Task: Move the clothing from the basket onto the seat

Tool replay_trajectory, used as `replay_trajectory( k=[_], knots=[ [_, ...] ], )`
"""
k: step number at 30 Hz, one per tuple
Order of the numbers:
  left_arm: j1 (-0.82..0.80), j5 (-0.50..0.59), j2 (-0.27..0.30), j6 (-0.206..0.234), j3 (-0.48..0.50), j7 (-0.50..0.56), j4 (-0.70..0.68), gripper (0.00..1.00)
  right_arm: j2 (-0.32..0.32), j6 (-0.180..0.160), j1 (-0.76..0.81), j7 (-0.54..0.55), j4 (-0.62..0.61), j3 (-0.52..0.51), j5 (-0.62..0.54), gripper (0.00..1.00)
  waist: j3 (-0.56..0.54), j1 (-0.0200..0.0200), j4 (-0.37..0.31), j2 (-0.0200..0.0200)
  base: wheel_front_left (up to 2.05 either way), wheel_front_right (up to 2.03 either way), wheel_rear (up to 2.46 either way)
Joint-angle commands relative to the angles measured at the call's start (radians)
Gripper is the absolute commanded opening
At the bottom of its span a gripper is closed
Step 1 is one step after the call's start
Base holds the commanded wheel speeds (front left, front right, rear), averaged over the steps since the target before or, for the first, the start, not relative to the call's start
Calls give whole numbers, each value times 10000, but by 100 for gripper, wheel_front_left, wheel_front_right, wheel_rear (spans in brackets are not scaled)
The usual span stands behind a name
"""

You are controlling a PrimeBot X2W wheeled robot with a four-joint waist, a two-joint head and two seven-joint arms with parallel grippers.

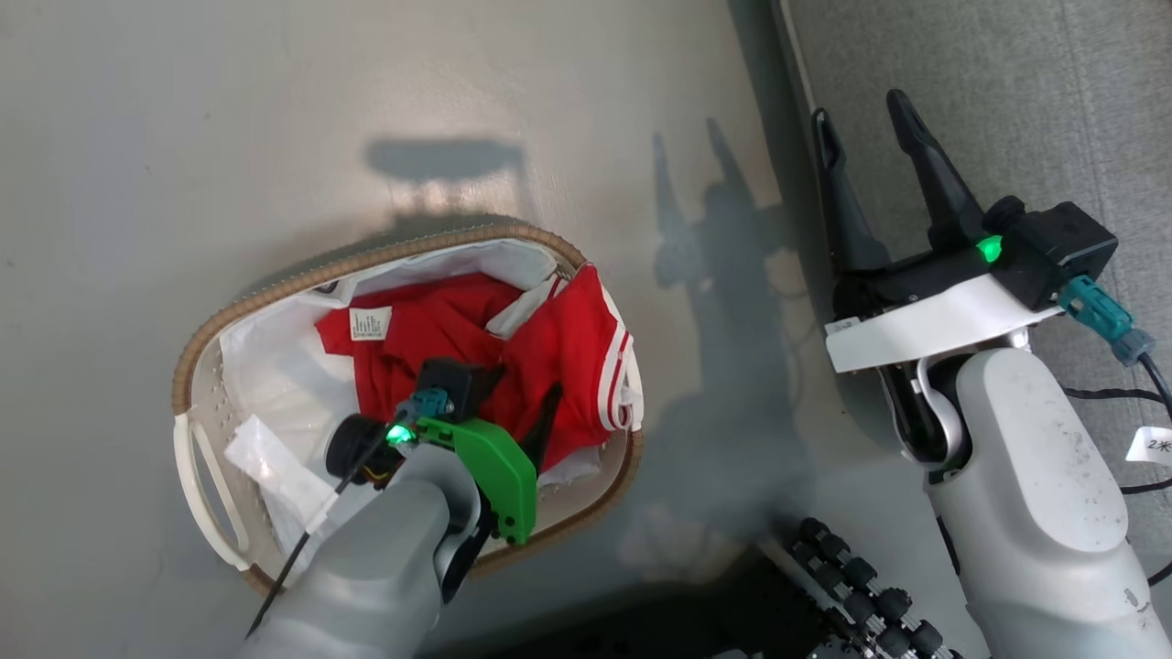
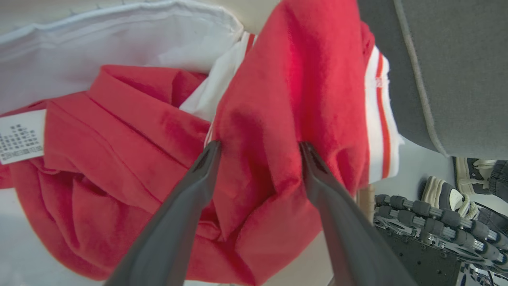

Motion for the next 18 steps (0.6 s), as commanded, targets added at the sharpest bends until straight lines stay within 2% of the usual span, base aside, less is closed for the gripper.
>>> replay_trajectory(
  k=[1,6,18],
  knots=[
    [-292,-64,61,-26,-60,-2,60,100,-83,-14,-177,-21,-78,-55,-49,100,318,-1,32,0,0,0,0],
    [-776,-275,45,-26,-168,-3,310,100,-163,-14,-247,-21,-217,-100,-64,100,768,-1,39,0,0,0,0],
    [-1671,138,0,-11,-198,-3,1595,100,-142,-14,-394,-21,-409,-134,-72,100,1480,-1,42,0,0,0,0]
  ],
)
